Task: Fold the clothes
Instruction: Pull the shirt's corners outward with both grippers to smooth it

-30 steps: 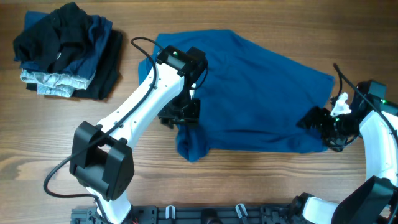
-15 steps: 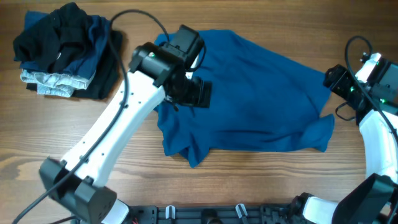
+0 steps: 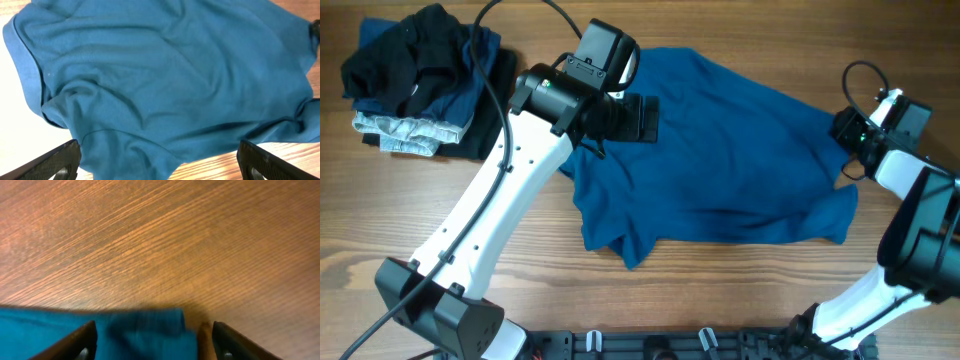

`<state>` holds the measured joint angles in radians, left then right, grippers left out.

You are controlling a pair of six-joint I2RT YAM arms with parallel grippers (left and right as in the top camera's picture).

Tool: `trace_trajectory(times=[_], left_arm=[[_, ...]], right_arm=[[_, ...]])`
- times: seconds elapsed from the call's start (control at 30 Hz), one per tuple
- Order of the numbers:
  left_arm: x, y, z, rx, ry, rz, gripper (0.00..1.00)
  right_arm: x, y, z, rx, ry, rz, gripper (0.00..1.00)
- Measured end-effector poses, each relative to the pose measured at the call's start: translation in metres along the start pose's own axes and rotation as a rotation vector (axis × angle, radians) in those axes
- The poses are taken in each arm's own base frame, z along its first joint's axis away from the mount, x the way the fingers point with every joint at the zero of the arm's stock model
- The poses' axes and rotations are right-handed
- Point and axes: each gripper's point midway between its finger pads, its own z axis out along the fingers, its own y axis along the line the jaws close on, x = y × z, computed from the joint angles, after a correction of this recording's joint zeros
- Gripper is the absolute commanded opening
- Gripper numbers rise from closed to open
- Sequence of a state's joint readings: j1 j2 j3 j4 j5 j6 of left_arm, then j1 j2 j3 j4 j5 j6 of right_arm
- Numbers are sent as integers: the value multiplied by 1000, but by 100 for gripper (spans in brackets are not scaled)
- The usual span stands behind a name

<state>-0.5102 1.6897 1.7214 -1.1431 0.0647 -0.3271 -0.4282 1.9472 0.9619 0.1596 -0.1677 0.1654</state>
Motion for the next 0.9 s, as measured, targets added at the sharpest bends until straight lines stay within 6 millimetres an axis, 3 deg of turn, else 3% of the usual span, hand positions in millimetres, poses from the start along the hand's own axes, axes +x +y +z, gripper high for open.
trace_trajectory(times=[0.1,0.17,0.2,0.3,0.4,0.57,0.67,0.8,0.9], left_arm=[[-1,1,0,-5,-6,0,100],[-2,2,0,-12,-10,0,100],[-2,2,0,-12,-10,0,100],[-3,2,0,-11,-13,0,100],[-3,2,0,-12,-13,0,100],[-5,7,0,-41,-26,0,100],[-10,9,-1,-56,-50,1,100],[-19,8,-1,-59,-86,1,100],[-25,9,-2,-67,-115,1,100]], right_arm=[[-6,3,8,-19,-34,-14,50],[-5,7,11,-26,-35,-18,16],[-4,11,13,-31,-31,-28,11],[4,22,16,-46,-6,-42,4],[6,32,17,-58,9,-56,4],[-7,38,22,-65,29,-56,4],[-45,51,24,-98,-45,-65,5],[-135,85,4,-158,-268,-110,4],[-177,106,-14,-193,-410,-143,4]])
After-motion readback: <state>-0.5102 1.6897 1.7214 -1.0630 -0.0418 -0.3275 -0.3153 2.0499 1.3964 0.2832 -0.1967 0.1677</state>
